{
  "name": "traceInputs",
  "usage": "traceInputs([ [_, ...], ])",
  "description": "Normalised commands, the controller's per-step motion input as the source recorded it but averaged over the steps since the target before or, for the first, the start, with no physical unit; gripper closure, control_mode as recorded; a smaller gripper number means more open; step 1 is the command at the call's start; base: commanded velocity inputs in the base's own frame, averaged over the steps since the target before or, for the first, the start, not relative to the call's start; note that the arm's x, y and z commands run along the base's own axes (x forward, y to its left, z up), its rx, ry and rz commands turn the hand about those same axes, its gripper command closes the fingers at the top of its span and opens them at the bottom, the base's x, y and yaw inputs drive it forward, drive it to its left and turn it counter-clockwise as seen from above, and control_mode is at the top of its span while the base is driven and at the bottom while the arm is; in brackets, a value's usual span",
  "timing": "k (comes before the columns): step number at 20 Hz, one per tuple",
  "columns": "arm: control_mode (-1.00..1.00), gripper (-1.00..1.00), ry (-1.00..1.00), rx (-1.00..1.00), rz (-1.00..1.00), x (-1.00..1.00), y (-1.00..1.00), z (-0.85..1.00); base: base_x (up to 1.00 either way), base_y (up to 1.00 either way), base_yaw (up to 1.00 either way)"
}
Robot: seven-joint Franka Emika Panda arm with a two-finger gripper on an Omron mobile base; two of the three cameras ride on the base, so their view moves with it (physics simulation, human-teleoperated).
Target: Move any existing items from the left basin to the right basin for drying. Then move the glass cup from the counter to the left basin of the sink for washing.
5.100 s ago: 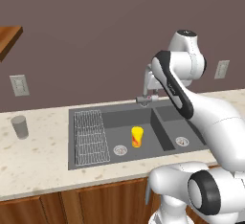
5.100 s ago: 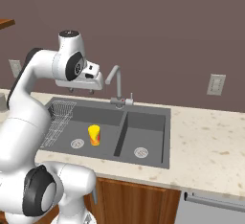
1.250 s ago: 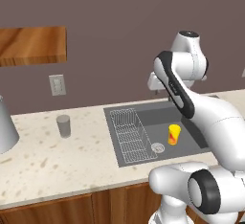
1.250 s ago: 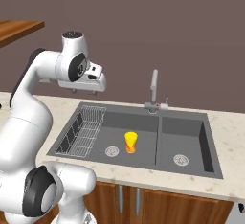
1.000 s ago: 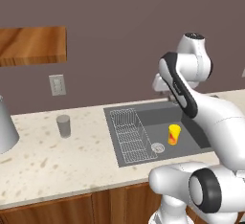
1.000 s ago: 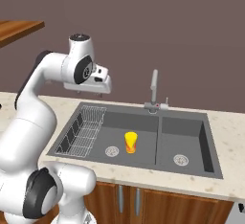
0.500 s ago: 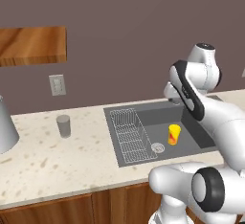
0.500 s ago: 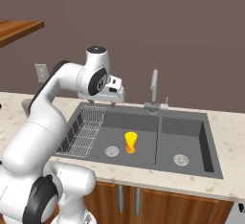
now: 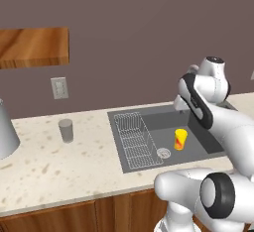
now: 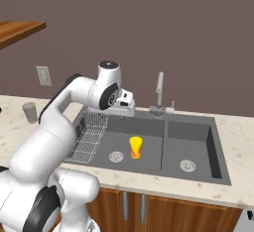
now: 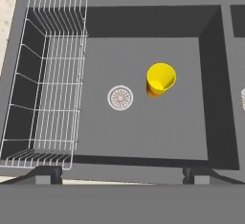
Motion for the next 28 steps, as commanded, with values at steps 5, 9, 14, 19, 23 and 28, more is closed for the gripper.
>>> traceInputs([
  [5, -1.00, -1.00, 0.02, 0.00, 0.00, 0.13, -0.05, -0.40, 0.00, 0.00, 0.00],
  [9, -1.00, -1.00, 0.03, 0.00, 0.00, 0.21, -0.04, -0.37, 0.00, 0.00, 0.00],
  [14, -1.00, -1.00, 0.02, 0.00, 0.00, 0.18, -0.02, -0.35, 0.00, 0.00, 0.00],
  [19, -1.00, -1.00, 0.02, 0.00, 0.00, 0.15, 0.00, -0.33, 0.00, 0.00, 0.00],
  [23, -1.00, -1.00, 0.00, 0.00, 0.00, 0.12, -0.02, -0.32, 0.00, 0.00, 0.00],
  [28, -1.00, -1.00, 0.00, 0.00, 0.00, 0.10, -0.06, -0.29, 0.00, 0.00, 0.00],
])
